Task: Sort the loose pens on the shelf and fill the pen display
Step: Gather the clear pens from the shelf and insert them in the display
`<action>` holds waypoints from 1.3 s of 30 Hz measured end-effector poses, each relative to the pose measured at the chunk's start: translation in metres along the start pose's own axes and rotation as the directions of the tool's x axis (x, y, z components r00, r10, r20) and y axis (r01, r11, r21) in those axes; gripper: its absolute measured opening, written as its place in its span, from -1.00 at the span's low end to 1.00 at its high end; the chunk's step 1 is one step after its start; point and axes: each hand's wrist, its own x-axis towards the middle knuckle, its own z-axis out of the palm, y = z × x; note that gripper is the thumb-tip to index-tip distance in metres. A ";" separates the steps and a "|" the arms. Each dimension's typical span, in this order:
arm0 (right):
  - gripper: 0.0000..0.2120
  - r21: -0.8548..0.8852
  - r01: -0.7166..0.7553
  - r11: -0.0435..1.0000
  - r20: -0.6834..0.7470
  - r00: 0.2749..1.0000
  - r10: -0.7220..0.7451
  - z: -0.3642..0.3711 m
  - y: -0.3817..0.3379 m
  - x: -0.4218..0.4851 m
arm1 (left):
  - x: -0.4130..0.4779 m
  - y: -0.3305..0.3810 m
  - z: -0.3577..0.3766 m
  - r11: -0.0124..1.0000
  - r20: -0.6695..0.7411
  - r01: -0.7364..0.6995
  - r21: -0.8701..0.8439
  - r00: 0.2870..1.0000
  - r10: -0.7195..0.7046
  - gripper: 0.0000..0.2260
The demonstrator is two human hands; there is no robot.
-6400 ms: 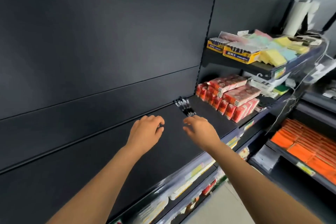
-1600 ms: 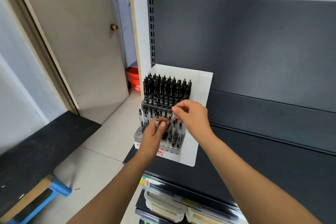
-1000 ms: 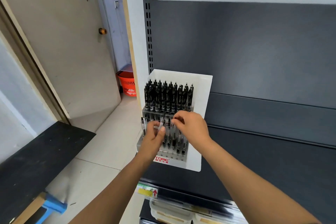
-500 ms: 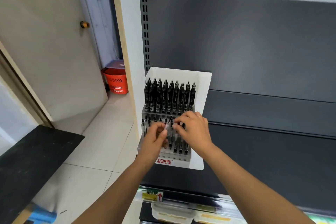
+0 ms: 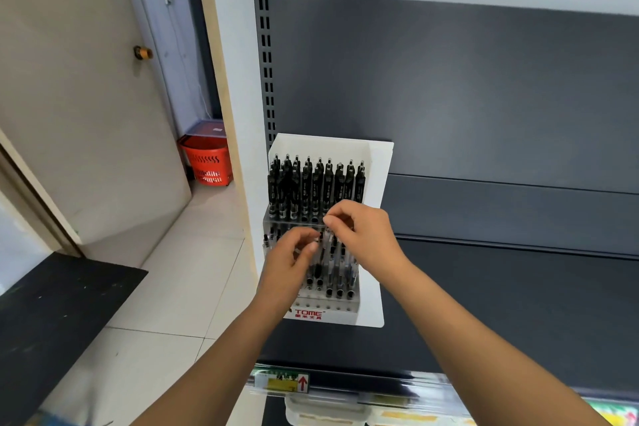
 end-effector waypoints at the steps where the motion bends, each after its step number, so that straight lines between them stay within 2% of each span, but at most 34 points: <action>1: -0.90 -0.043 0.007 0.999 -0.001 1.000 -0.007 0.000 0.001 0.000 | 0.001 0.000 -0.001 1.000 -0.007 -0.017 0.018 1.000 0.017 -0.86; 8: -0.86 -0.182 0.006 0.983 0.026 1.000 -0.002 0.017 0.016 -0.006 | 0.001 -0.001 -0.004 0.967 0.017 -0.124 0.224 0.992 0.123 -0.84; 15: -0.94 -0.433 0.148 0.889 -0.019 0.985 -0.174 0.036 0.033 -0.005 | -0.002 -0.003 -0.009 0.958 0.023 -0.115 0.264 0.993 0.113 -0.82; 18: -0.94 -0.437 0.147 0.888 -0.086 0.975 -0.204 0.040 0.035 -0.005 | -0.001 -0.002 -0.011 0.962 0.019 -0.118 0.248 0.993 0.117 -0.83; 22: -0.65 -0.385 0.107 0.917 -0.128 0.977 -0.168 0.035 0.033 -0.008 | 0.008 0.002 -0.010 0.946 0.024 -0.195 0.257 0.980 0.196 -0.87; 25: -0.63 -0.352 0.027 0.936 -0.183 0.978 -0.098 0.022 0.040 -0.017 | 0.012 0.005 0.000 0.923 0.084 -0.283 0.261 0.959 0.270 -0.87; 28: -0.68 -0.383 -0.047 0.922 -0.230 0.972 -0.046 0.001 0.058 -0.035 | 0.016 0.015 0.023 0.874 0.172 -0.382 0.300 0.923 0.344 -0.78; 32: -0.68 -0.464 -0.103 0.880 -0.281 0.959 -0.036 -0.044 0.095 -0.071 | 0.014 0.043 0.076 0.796 0.299 -0.515 0.317 0.851 0.432 -0.80; 34: -0.70 -0.494 -0.129 0.860 -0.304 0.952 -0.032 -0.073 0.117 -0.091 | 0.011 0.058 0.107 0.759 0.350 -0.553 0.343 0.825 0.443 -0.80; 36: -0.70 -0.515 -0.167 0.841 -0.318 0.948 -0.007 -0.105 0.140 -0.116 | 0.006 0.076 0.146 0.720 0.391 -0.590 0.365 0.799 0.456 -0.87; 39: -0.71 -0.535 -0.223 0.815 -0.332 0.943 0.040 -0.162 0.176 -0.154 | -0.005 0.110 0.212 0.721 0.449 -0.598 0.351 0.783 0.431 -0.90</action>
